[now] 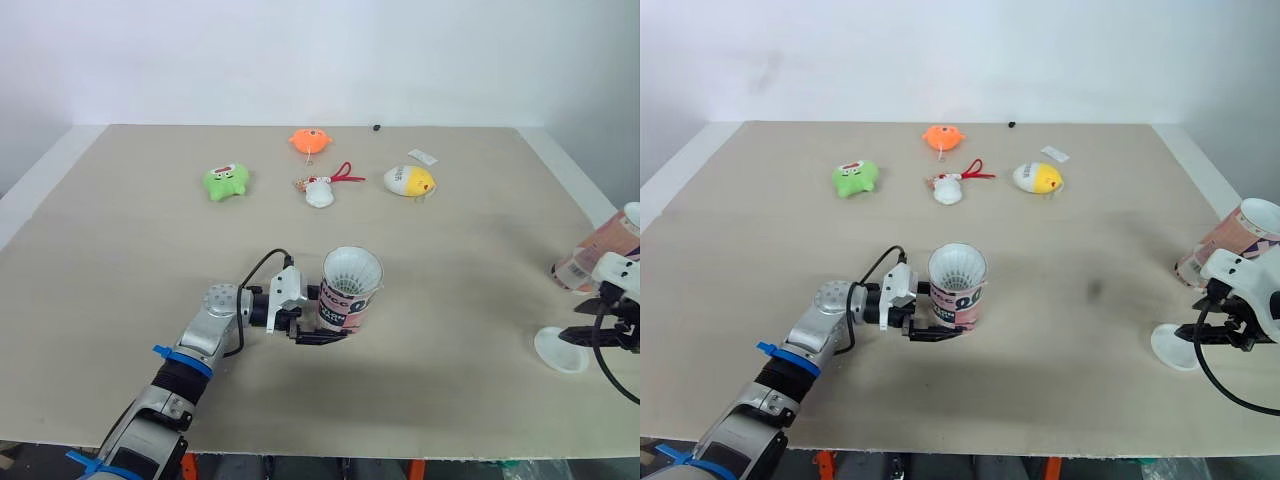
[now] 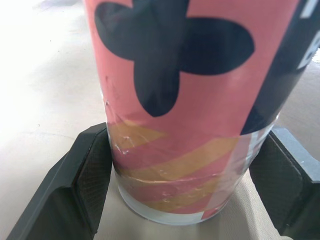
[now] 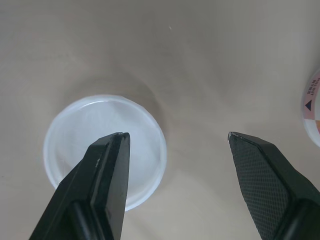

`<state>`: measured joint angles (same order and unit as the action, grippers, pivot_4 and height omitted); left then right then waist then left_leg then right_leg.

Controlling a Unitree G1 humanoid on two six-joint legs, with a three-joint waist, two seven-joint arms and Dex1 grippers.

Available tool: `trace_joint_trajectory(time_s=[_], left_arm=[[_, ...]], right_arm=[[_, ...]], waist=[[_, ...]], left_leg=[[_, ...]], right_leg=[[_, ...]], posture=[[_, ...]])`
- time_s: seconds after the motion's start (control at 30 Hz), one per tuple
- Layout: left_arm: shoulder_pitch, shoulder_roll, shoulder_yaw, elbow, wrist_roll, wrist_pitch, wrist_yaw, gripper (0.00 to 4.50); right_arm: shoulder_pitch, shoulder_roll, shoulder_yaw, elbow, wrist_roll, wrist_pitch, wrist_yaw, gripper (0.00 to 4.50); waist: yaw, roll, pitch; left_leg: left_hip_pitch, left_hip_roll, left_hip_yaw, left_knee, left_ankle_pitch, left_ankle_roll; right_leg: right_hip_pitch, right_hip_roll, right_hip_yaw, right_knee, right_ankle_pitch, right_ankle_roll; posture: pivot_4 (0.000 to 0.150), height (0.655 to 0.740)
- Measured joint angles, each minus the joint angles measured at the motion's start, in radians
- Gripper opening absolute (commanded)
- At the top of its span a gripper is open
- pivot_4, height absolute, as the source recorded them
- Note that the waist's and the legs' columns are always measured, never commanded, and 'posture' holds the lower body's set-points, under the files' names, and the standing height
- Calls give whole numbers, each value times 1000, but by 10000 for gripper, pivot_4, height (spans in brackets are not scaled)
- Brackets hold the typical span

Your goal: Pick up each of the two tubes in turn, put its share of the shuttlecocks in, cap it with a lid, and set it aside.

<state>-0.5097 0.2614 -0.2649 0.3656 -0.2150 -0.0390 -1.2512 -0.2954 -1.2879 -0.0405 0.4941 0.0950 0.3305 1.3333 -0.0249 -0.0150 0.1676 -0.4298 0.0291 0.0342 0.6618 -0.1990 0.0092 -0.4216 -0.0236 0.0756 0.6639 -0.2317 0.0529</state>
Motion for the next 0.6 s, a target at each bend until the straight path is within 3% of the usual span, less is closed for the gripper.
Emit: trace_joint_trajectory(time_s=[0.27, 0.37, 0.5, 0.6], left_arm=[[0, 4, 0, -4, -2, 4, 1, 38551], [0, 6, 0, -5, -2, 5, 6, 38551], [0, 8, 0, -5, -2, 5, 9, 38551], [0, 8, 0, -5, -2, 5, 13, 38551]], right_arm=[[-76, 37, 71, 97, -40, -24, 39, 33898], [-71, 37, 75, 95, -40, -35, 70, 21953], [-66, 34, 74, 89, -40, -41, 87, 2522], [-66, 33, 74, 91, -41, -46, 97, 1052]], waist=[[0, 0, 0], [1, 0, 0], [1, 0, 0], [1, 0, 0]], left_leg=[[0, 0, 2, 0, 0, 0], [0, 0, 2, 0, 0, 0], [1, 0, 2, 1, 0, 0], [1, 0, 2, 1, 0, 0]], right_leg=[[0, 0, 2, 0, 1, 1], [0, 0, 2, 0, 1, 1], [0, 0, 2, 0, 1, 1], [0, 0, 2, 0, 1, 1]], posture=[[1500, 7400], [1500, 7400], [1500, 7400], [1500, 7400]])
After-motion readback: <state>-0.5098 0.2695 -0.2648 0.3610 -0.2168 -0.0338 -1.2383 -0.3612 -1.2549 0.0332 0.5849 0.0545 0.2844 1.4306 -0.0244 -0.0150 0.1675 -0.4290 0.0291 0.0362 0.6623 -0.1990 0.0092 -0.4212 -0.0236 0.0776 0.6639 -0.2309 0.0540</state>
